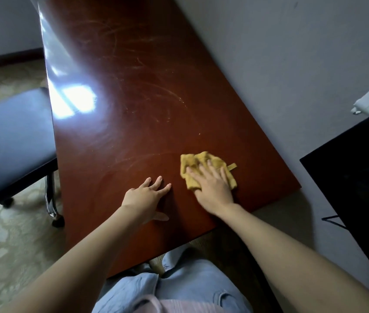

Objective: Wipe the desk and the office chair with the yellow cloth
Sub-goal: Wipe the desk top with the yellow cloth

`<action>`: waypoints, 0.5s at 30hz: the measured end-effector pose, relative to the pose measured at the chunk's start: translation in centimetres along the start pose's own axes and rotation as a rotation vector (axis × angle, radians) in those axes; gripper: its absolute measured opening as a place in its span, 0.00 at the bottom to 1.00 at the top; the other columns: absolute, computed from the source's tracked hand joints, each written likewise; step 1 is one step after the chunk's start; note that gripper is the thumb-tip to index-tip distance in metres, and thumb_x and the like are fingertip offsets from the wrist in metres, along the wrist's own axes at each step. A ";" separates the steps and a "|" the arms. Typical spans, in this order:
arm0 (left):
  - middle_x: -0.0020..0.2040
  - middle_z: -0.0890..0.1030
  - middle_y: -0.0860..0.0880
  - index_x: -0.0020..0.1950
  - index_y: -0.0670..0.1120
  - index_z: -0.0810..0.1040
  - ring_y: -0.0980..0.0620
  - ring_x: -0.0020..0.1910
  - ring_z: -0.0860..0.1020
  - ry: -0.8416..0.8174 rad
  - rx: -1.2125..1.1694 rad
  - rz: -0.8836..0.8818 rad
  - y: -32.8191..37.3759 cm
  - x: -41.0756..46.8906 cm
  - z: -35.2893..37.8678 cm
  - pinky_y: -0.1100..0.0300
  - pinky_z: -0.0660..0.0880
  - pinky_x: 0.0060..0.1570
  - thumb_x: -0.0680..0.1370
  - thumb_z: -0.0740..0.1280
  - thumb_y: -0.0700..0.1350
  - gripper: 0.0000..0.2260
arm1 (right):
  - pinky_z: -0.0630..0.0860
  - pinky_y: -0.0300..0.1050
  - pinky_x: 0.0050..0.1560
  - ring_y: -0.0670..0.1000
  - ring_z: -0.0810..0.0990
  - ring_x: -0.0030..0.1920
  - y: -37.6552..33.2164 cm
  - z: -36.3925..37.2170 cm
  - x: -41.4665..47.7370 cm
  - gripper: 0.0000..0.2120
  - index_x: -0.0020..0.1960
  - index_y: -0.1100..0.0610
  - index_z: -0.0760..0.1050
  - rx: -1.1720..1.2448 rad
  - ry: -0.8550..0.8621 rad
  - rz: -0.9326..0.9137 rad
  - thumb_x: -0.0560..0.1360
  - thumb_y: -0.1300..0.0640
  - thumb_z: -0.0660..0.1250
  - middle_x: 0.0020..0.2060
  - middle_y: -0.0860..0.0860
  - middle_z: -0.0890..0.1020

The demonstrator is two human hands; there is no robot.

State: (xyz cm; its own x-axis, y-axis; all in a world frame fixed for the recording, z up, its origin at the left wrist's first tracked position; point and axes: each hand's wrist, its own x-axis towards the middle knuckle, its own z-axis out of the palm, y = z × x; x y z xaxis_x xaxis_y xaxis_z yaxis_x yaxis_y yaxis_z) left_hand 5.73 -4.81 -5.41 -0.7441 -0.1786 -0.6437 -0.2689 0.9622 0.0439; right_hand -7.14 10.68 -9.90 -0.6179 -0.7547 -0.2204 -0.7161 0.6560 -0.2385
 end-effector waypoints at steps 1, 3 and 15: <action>0.79 0.43 0.54 0.78 0.59 0.43 0.48 0.78 0.46 0.003 0.003 0.001 0.0 0.0 -0.1 0.48 0.67 0.67 0.73 0.65 0.66 0.42 | 0.39 0.58 0.74 0.53 0.46 0.77 -0.9 0.5 -0.9 0.28 0.75 0.41 0.56 0.017 0.006 -0.070 0.76 0.50 0.59 0.76 0.48 0.57; 0.79 0.43 0.54 0.78 0.59 0.44 0.48 0.78 0.46 0.007 0.010 0.002 0.1 -0.1 -0.1 0.48 0.68 0.66 0.73 0.64 0.65 0.41 | 0.40 0.55 0.74 0.52 0.51 0.76 -2.1 1.3 -2.7 0.25 0.73 0.44 0.64 0.079 0.027 -0.195 0.75 0.52 0.60 0.74 0.49 0.62; 0.79 0.42 0.53 0.78 0.59 0.43 0.48 0.78 0.45 0.023 -0.061 -0.007 0.2 -0.2 0.6 0.49 0.65 0.67 0.74 0.63 0.65 0.40 | 0.73 0.49 0.60 0.54 0.80 0.58 6.5 2.7 -11.3 0.13 0.53 0.51 0.83 0.097 0.446 -0.288 0.72 0.50 0.66 0.54 0.53 0.83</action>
State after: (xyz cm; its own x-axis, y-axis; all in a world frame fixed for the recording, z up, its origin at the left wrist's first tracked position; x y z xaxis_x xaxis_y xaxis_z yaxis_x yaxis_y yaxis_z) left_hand 6.21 -4.42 -5.72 -0.7559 -0.1911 -0.6261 -0.3106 0.9466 0.0861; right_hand -3.89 23.49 -11.52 -0.4942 -0.8213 0.2850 -0.8566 0.4043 -0.3205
